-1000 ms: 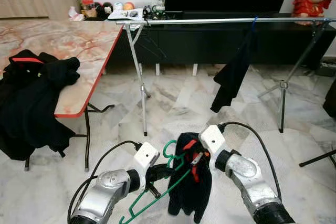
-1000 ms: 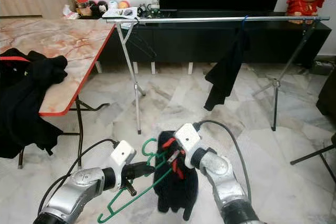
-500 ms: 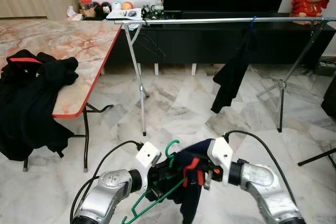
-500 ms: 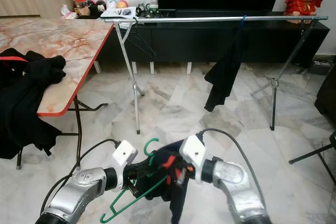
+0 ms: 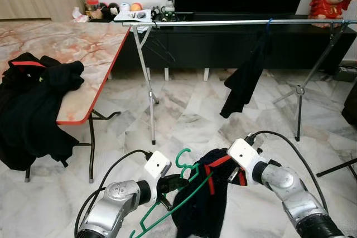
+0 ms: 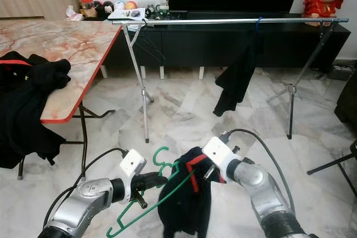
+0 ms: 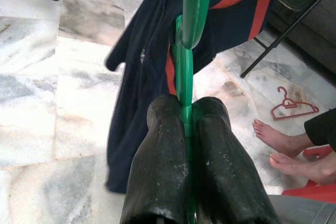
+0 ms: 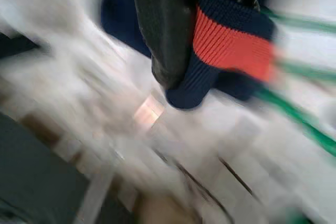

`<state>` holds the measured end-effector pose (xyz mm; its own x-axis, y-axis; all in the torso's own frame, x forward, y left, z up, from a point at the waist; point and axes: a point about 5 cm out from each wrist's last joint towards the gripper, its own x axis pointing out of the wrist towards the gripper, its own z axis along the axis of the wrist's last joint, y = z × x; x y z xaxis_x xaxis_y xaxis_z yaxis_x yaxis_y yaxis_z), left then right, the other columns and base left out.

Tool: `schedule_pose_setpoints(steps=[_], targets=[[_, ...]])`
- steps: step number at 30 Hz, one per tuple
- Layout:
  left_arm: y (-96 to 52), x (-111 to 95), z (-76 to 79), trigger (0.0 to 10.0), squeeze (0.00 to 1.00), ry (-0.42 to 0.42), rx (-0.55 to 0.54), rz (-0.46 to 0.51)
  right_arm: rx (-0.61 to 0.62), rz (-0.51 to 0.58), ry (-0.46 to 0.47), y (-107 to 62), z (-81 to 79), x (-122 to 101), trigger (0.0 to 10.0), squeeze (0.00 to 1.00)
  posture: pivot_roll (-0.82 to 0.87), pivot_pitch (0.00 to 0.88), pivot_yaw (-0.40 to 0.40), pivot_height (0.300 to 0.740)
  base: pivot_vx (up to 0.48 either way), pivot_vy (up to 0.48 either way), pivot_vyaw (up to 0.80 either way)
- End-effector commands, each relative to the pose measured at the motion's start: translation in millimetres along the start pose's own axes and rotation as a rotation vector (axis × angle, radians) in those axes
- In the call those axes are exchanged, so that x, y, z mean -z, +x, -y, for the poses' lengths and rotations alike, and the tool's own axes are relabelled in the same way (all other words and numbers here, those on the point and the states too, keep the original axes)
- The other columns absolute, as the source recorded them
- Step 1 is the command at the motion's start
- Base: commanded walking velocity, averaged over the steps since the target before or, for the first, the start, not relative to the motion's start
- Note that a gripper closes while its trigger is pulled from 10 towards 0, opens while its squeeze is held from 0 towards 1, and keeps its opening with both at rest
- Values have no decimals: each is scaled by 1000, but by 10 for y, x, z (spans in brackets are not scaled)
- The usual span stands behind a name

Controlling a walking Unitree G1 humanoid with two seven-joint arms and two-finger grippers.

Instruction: Hang hanger

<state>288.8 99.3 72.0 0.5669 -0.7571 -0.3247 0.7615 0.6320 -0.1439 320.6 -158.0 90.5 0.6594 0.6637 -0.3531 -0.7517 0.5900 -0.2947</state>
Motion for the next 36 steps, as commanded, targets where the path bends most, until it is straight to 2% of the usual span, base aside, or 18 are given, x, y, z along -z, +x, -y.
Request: schedule_pose_setpoints(steps=[1,2,5,10,14,16,17,19,24,29,36], targets=[[-9,-55,-11,10000,0,8,4,29,-74,131,-1,19,-48,-205,10000,0,134,55,13,740,0,0,0],[-10,-54,-12,10000,0,7,5,29,-151,202,20,-11,-120,-304,10000,0,136,55,14,740,0,0,0],[-9,-52,-10,10000,0,7,7,28,-272,273,41,-75,-226,-425,10000,0,136,55,14,740,0,0,0],[-1,-55,-6,10000,0,5,7,31,-380,300,38,-129,-340,-466,10000,0,136,55,14,740,0,0,0],[6,-53,-5,10000,0,5,7,31,-366,260,18,-141,-320,-397,10000,0,130,51,13,740,0,0,0],[6,-52,-6,10000,0,4,7,31,-265,147,-4,-116,-216,-277,10000,0,130,51,13,740,0,0,0],[6,-51,-5,10000,0,5,8,30,-188,63,-44,-97,-129,-171,10000,0,130,51,13,740,0,0,0],[5,-49,-2,10000,0,5,10,30,-137,22,-38,-99,-64,-110,10000,0,129,51,13,740,0,0,0],[-2,-46,-2,10000,0,6,12,30,-179,101,-20,-109,-101,-220,10000,0,130,51,13,740,0,0,0],[0,-51,5,10000,0,11,22,31,-159,98,-32,-91,-92,-218,10000,0,130,51,13,740,0,0,0],[-2,-52,14,10000,0,11,32,32,-229,148,-7,-126,-156,-264,10000,0,126,51,15,740,0,0,0]])
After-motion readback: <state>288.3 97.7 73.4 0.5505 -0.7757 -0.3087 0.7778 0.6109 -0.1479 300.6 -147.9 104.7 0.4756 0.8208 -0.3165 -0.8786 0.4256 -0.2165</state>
